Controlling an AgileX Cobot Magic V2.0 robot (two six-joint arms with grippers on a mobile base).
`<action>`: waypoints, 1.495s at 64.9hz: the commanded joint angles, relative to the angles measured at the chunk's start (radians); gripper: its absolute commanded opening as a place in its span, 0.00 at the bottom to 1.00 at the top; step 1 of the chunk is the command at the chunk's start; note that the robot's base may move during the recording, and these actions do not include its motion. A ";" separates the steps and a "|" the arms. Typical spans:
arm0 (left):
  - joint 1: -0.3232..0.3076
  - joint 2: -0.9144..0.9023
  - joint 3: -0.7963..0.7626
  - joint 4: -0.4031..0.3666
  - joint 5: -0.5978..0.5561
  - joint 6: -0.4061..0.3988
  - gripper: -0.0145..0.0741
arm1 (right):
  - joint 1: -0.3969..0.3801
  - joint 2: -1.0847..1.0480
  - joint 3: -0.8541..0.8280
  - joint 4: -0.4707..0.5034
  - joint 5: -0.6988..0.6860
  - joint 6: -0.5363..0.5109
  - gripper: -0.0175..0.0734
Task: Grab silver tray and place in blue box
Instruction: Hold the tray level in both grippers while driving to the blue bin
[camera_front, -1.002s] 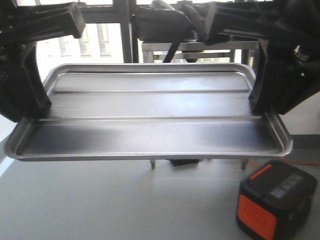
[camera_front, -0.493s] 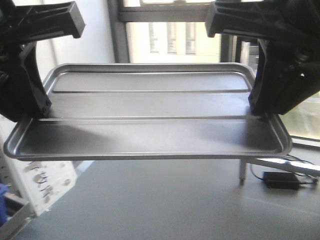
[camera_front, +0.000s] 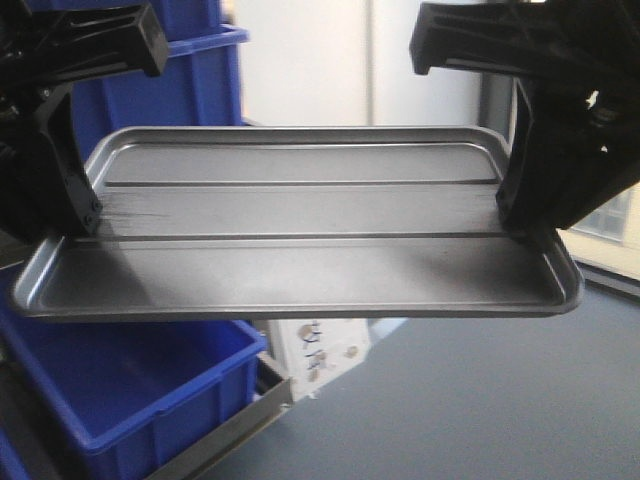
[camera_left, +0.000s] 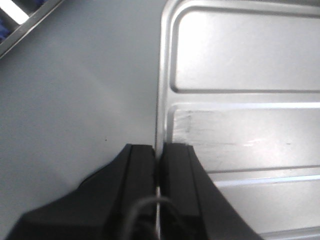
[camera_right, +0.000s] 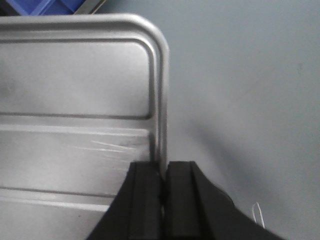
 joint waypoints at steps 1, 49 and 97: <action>-0.005 -0.029 -0.025 0.029 -0.011 -0.007 0.16 | -0.003 -0.029 -0.028 -0.040 -0.021 -0.004 0.26; -0.005 -0.029 -0.025 0.029 -0.011 -0.007 0.16 | -0.003 -0.029 -0.028 -0.040 -0.021 -0.004 0.26; -0.005 -0.029 -0.025 0.029 -0.011 -0.007 0.16 | -0.003 -0.029 -0.028 -0.040 -0.021 -0.004 0.26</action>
